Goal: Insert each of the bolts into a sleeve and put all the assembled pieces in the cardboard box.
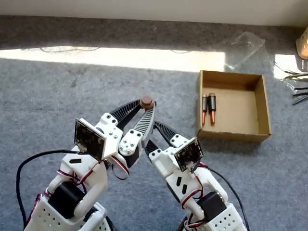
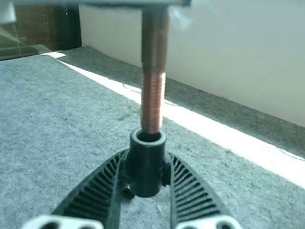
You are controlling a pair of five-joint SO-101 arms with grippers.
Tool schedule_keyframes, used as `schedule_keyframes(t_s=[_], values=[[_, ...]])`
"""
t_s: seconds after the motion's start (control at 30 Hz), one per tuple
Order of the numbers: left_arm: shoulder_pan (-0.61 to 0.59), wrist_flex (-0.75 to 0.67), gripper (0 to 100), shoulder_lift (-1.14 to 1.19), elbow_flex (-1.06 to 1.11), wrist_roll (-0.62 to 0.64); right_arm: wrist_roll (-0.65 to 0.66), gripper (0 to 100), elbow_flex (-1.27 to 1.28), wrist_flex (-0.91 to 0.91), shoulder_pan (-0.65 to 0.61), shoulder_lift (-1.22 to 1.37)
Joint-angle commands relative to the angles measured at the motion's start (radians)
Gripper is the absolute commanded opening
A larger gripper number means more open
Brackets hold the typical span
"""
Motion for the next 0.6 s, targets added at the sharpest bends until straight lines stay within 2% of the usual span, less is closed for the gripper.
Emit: schedule_keyframes(t_s=[0.0, 0.57], values=[[0.015, -0.003, 0, -0.013, 0.024, -0.012, 0.011, 0.5, 0.137, 0.002, -0.010, -0.010], [-0.016, -0.003, 0, -0.015, 0.025, -0.015, 0.011, 0.5, 0.137, 0.002, -0.010, -0.010]])
